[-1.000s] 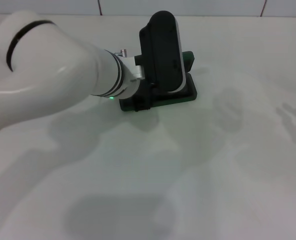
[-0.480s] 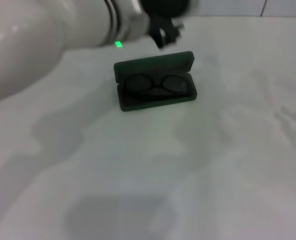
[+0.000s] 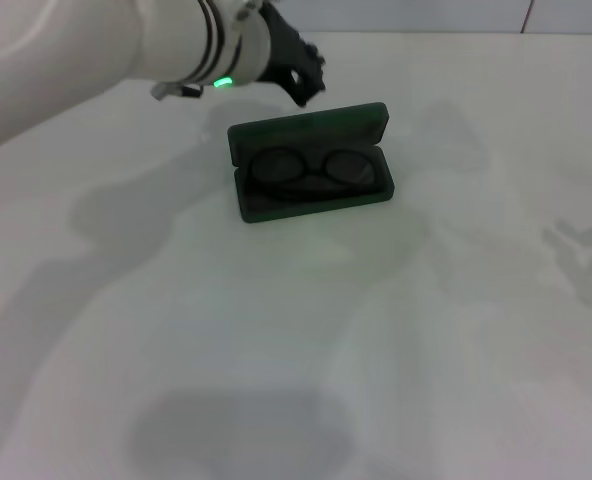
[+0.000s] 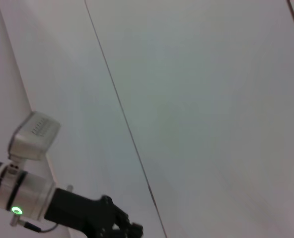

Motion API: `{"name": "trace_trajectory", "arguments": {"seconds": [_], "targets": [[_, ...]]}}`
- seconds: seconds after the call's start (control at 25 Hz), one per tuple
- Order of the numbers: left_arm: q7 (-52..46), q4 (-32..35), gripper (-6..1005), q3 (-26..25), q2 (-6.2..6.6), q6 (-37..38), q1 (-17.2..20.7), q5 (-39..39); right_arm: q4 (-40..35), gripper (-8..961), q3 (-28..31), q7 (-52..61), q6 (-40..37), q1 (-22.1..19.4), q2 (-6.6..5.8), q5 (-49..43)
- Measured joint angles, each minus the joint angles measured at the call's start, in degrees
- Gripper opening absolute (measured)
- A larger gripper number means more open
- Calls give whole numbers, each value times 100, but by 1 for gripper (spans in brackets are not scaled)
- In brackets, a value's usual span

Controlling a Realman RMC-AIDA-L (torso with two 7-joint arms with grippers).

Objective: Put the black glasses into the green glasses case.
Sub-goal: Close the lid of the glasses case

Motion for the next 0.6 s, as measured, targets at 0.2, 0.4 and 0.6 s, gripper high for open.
{"name": "trace_trajectory", "arguments": {"seconds": [0.2, 0.4, 0.6], "targets": [[112, -337, 104, -18, 2, 36, -154, -319, 86, 204, -24, -3, 3, 21, 0, -10], [351, -330, 121, -316, 4, 94, -117, -637, 89, 204, -34, -6, 5, 15, 0, -18], [874, -358, 132, -703, 10, 437, -99, -1286, 100, 205, -36, -7, 5, -8, 0, -21]]}}
